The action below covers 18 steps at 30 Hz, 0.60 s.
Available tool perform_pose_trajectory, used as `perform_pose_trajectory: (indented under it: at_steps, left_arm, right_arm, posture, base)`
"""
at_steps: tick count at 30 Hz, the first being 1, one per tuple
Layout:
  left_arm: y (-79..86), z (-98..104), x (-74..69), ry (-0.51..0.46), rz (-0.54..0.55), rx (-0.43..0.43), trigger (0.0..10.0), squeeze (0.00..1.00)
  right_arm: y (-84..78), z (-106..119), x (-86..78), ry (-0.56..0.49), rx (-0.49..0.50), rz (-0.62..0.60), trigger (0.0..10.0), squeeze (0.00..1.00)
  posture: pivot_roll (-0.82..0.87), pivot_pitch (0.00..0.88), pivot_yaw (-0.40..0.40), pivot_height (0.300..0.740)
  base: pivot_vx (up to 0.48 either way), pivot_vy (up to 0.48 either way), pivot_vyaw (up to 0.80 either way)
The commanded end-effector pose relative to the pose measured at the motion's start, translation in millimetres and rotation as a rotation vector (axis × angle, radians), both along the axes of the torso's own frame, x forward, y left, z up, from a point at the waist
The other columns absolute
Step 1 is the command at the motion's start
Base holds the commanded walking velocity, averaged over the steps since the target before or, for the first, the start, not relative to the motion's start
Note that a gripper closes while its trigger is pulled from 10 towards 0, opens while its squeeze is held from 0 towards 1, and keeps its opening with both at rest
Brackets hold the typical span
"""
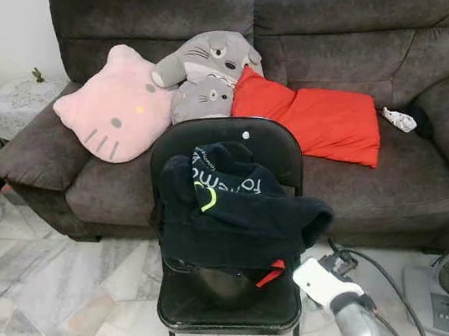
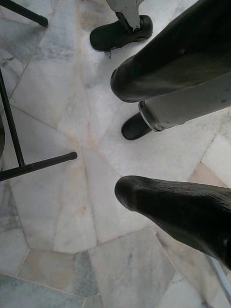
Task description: Hang hanger
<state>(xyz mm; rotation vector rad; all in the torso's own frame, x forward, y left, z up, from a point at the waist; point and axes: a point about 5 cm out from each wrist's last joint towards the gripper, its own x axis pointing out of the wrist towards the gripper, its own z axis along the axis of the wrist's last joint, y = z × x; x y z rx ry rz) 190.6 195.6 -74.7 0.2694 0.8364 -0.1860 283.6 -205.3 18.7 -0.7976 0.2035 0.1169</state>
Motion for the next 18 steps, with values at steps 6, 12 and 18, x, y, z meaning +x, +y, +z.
perform_pose_trajectory:
  at_steps: [6,12,18]
  left_arm:
    - [3.4,-2.7,-5.6,0.023,0.007,0.013,10.0,0.0]
    - [3.5,-2.9,-6.0,0.024,0.006,0.012,10.0,0.0]
    - [2.8,-3.0,-5.9,0.023,0.008,0.011,10.0,0.0]
  right_arm:
    - [6.9,4.2,8.6,-0.012,0.014,0.044,10.0,0.0]
    - [18.6,5.8,11.7,-0.014,0.023,0.117,10.0,0.0]
    - [26.3,5.1,12.0,-0.022,0.006,0.171,10.0,0.0]
  posture:
    - [-0.13,0.09,0.007,0.74]
    - [-0.13,0.095,0.007,0.74]
    - [-0.13,0.096,0.006,0.74]
  base:
    - [0.0,0.0,0.0]
    - [0.0,0.0,0.0]
    - [0.0,0.0,0.0]
